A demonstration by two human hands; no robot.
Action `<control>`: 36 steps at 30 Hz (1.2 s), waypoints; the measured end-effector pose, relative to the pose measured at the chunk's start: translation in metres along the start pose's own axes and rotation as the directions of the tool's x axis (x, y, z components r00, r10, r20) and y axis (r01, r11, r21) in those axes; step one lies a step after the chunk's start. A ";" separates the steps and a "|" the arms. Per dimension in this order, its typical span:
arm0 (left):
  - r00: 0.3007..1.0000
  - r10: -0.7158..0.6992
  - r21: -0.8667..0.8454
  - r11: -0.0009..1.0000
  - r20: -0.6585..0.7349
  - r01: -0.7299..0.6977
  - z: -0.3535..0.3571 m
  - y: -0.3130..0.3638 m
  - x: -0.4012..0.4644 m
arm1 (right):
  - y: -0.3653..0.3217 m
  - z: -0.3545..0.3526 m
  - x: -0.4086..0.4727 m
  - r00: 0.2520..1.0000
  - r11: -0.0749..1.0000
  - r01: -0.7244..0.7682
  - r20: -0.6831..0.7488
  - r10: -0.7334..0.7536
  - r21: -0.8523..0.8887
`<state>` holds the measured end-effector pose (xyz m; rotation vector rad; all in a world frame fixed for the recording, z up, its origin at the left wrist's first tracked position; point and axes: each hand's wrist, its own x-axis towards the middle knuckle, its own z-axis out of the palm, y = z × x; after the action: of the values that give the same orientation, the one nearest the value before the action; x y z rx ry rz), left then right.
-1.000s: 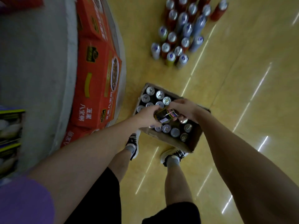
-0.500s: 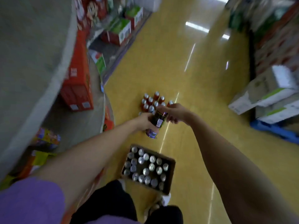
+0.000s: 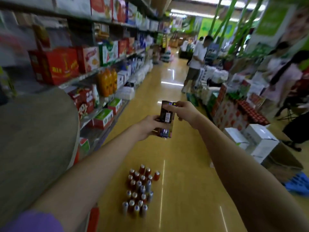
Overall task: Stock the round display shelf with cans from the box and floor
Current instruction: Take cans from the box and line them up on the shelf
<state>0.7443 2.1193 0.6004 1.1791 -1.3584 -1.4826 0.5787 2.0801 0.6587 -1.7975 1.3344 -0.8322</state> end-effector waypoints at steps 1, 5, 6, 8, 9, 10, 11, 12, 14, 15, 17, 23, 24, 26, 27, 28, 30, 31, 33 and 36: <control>0.999 0.035 0.009 0.999 -0.003 -0.035 0.003 0.017 0.002 | -0.010 -0.013 0.002 0.999 1.000 0.023 -0.027 -0.022 0.015; 0.986 0.146 0.007 0.989 -0.076 -0.146 0.017 0.067 0.009 | -0.039 -0.051 0.012 0.993 0.985 0.110 -0.055 -0.104 0.132; 0.980 0.165 0.001 0.986 -0.107 -0.166 0.021 0.076 0.009 | -0.044 -0.056 0.015 0.991 0.976 0.129 -0.048 -0.122 0.175; 0.965 0.193 -0.025 0.979 -0.175 -0.201 0.027 0.085 0.009 | -0.049 -0.059 0.020 0.987 0.946 0.159 -0.027 -0.158 0.281; 0.957 0.197 -0.038 0.977 -0.211 -0.209 0.029 0.086 0.008 | -0.050 -0.058 0.022 0.985 0.929 0.165 -0.009 -0.171 0.332; 0.950 0.194 -0.047 0.976 -0.245 -0.211 0.031 0.084 0.007 | -0.050 -0.055 0.023 0.982 0.913 0.168 0.012 -0.186 0.372; 0.943 0.187 -0.049 0.977 -0.276 -0.209 0.031 0.081 0.005 | -0.049 -0.051 0.023 0.979 0.900 0.168 0.038 -0.199 0.401; 0.935 0.180 -0.050 0.978 -0.305 -0.204 0.031 0.075 0.002 | -0.046 -0.047 0.022 0.976 0.892 0.160 0.070 -0.208 0.423; 0.921 0.155 -0.067 0.979 -0.356 -0.190 0.029 0.061 -0.006 | -0.037 -0.036 0.021 0.960 0.879 0.126 0.167 -0.225 0.460; 0.916 0.135 -0.086 0.980 -0.378 -0.180 0.028 0.052 -0.012 | -0.031 -0.031 0.020 0.946 0.874 0.110 0.220 -0.238 0.473; 0.909 0.098 -0.109 0.982 -0.405 -0.154 0.027 0.034 -0.027 | -0.022 -0.018 0.015 0.917 0.872 0.088 0.302 -0.260 0.482; 0.874 -0.046 -0.190 0.980 -0.483 -0.054 0.021 -0.025 -0.086 | -0.009 0.039 -0.014 0.836 0.906 0.010 0.494 -0.240 0.424; 0.857 -0.055 -0.203 0.977 -0.512 -0.058 0.022 -0.032 -0.099 | -0.009 0.053 -0.019 0.812 0.909 -0.012 0.534 -0.234 0.417; 0.822 -0.058 -0.217 0.973 -0.566 -0.081 0.029 -0.042 -0.128 | -0.013 0.080 -0.035 0.767 0.908 -0.036 0.594 -0.242 0.416; 0.793 -0.058 -0.211 0.973 -0.607 -0.090 0.032 -0.046 -0.143 | -0.017 0.093 -0.044 0.746 0.909 -0.039 0.618 -0.250 0.415; 0.762 -0.046 -0.186 0.978 -0.645 -0.098 0.034 -0.050 -0.158 | -0.023 0.106 -0.053 0.725 0.910 -0.040 0.639 -0.259 0.413; 0.688 -0.003 -0.123 0.984 -0.726 -0.126 0.033 -0.058 -0.188 | -0.038 0.133 -0.071 0.675 0.911 -0.022 0.678 -0.291 0.413; 0.647 -0.001 -0.108 0.986 -0.762 -0.126 0.030 -0.059 -0.205 | -0.046 0.146 -0.079 0.653 0.917 -0.004 0.696 -0.299 0.398; 0.578 -0.023 -0.105 0.989 -0.816 -0.108 0.025 -0.059 -0.237 | -0.065 0.170 -0.095 0.613 0.935 0.043 0.729 -0.303 0.352; 0.496 -0.056 -0.116 0.989 -0.867 -0.090 0.020 -0.050 -0.289 | -0.099 0.195 -0.124 0.536 0.946 0.125 0.782 -0.318 0.299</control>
<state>0.8007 2.4074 0.5855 1.5002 -0.5131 -0.6945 0.7593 2.2532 0.6322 -1.8306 0.3691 -0.1338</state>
